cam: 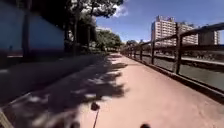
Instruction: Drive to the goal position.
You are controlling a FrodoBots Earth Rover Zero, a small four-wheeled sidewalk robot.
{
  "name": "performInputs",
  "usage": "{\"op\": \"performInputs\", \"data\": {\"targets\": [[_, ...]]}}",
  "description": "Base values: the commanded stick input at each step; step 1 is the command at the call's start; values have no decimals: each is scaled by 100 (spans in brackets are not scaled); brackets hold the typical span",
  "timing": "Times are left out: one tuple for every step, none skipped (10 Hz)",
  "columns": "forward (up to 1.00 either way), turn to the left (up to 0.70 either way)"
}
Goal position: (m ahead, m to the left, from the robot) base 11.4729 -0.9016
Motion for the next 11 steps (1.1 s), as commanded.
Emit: {"op": "performInputs", "data": {"targets": [[85, 0], [85, -1], [85, -24], [85, -34], [85, -34], [85, -9], [85, 0], [85, 0], [85, 0], [85, 0], [85, 0]]}}
